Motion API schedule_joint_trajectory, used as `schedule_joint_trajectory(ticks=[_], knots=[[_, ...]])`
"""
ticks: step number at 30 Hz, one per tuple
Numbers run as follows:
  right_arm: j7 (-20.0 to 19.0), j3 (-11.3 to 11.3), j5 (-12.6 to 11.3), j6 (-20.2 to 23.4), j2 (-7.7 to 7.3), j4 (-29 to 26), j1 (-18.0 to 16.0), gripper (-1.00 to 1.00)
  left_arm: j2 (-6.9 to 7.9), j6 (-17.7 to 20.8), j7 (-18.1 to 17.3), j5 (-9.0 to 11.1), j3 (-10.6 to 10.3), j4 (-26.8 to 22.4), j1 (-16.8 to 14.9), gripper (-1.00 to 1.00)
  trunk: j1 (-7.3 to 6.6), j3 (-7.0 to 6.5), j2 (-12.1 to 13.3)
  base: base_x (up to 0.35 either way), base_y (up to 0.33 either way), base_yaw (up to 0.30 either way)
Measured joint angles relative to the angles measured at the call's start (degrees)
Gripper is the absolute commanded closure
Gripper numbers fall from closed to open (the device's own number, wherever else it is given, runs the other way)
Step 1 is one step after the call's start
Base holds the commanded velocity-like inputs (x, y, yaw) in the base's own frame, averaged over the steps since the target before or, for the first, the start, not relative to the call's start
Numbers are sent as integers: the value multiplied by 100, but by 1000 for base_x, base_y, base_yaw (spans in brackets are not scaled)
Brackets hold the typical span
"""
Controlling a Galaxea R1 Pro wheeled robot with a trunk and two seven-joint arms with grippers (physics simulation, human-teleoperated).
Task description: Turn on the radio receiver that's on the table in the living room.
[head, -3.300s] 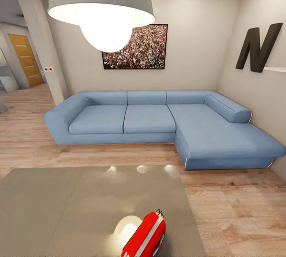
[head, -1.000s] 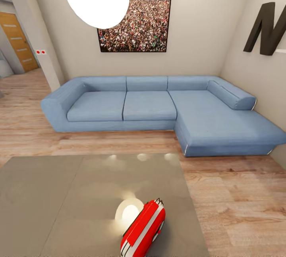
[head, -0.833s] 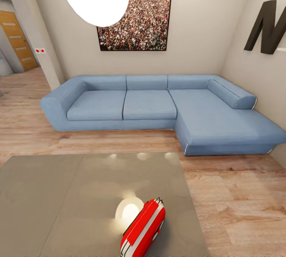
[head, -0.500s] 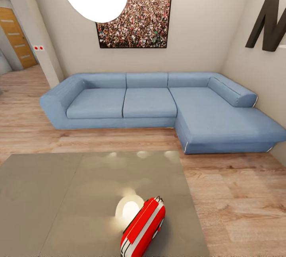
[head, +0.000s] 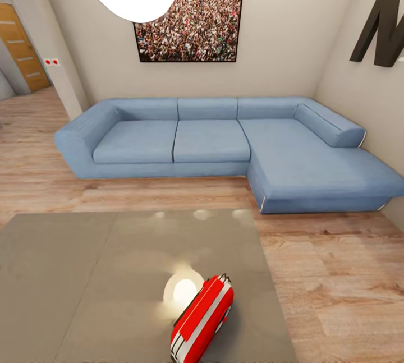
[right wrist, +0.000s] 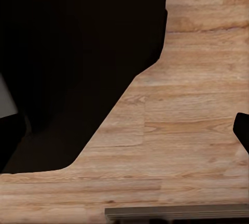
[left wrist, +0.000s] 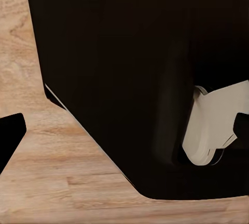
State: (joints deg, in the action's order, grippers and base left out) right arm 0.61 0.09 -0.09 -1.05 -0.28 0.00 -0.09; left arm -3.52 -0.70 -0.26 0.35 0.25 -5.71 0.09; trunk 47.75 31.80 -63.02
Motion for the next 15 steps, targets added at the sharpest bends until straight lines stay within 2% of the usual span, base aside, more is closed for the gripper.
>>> schedule_joint_trajectory(ticks=[15], knots=[[0, 0, -17, 0, -7, 0, 0, -100, 0, 0, 0, 0, 11, 0, 0, -100, 0, 82, 0, 0, 0, 0]])
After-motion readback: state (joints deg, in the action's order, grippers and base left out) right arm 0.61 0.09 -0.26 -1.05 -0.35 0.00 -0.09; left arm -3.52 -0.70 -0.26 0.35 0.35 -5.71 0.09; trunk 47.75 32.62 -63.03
